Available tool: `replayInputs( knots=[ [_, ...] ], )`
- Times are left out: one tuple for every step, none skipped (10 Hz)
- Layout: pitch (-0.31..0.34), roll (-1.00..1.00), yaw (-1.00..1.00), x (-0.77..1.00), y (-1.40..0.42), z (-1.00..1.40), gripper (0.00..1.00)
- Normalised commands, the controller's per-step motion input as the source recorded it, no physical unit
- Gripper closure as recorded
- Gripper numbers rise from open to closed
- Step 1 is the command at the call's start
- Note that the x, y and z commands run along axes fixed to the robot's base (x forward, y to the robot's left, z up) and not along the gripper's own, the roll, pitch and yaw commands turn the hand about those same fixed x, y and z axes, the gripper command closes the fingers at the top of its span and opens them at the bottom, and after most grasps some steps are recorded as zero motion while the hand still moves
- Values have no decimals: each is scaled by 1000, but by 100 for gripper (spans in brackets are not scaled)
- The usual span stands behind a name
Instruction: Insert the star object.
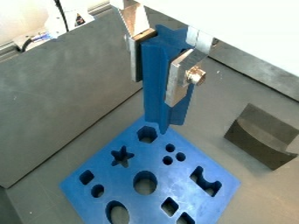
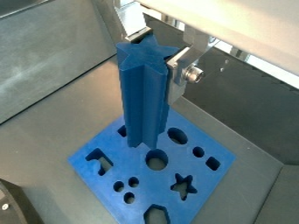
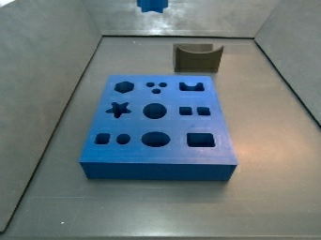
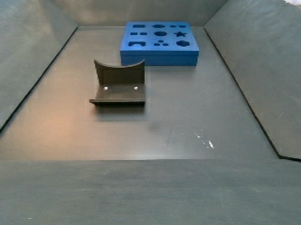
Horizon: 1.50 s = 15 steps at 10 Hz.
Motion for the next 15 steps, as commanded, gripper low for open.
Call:
replayInputs(
  knots=[
    [-107, 70, 0, 0, 0, -1000, 100],
    [-1, 9, 0, -143, 0, -1000, 100],
    [0, 4, 0, -151, 0, -1000, 100],
    [-10, 0, -6, -177, -29, -1000, 100],
    [-37, 0, -137, -260, -120, -1000, 100],
    [-40, 0, -94, -331, -169, -1000, 100],
    [-49, 0, -91, -314, -169, -1000, 100],
    [-53, 0, -94, -309, -166, -1000, 100],
    [-60, 0, -94, -294, -174, -1000, 100],
    [-73, 0, -111, -283, -197, -1000, 100],
    [-96, 0, -109, -246, -203, -1000, 100],
    [-114, 7, -97, -137, -223, -1000, 100],
    [-60, 89, -106, 0, -231, -717, 100],
    [0, 97, -131, 37, -171, -549, 100],
    [47, 40, -211, 214, 0, -311, 100]
  ],
)
